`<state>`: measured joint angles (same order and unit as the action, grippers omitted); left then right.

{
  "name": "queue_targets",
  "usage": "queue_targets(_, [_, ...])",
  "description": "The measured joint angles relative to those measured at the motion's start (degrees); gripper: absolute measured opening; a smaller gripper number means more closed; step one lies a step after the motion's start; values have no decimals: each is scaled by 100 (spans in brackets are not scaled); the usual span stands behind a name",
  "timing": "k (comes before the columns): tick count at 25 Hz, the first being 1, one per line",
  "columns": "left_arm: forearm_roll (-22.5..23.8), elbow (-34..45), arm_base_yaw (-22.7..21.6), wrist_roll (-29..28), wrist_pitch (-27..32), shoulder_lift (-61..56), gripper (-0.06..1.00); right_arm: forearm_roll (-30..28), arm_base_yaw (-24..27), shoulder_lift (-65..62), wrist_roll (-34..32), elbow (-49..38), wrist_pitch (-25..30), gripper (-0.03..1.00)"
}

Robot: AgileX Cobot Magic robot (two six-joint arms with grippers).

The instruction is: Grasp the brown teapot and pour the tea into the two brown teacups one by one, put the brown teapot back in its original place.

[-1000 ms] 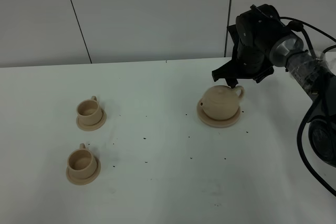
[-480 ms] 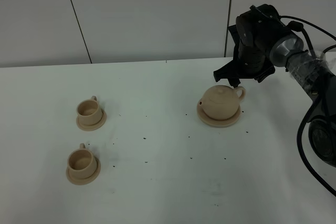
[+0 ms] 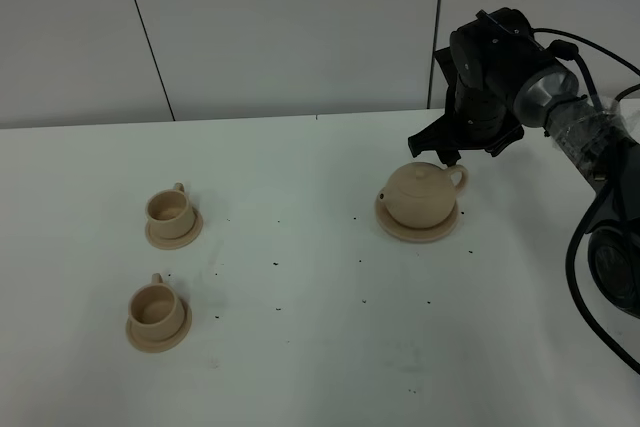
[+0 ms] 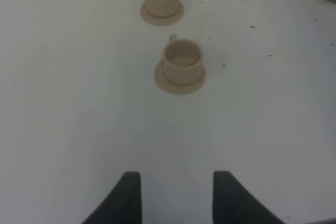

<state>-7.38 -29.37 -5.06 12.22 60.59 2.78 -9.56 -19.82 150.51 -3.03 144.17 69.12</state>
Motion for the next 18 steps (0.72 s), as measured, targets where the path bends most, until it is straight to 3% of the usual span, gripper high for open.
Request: queue_targets(18, [0,0,0,0,0,0,39,92,0,-74,18,0,27,53])
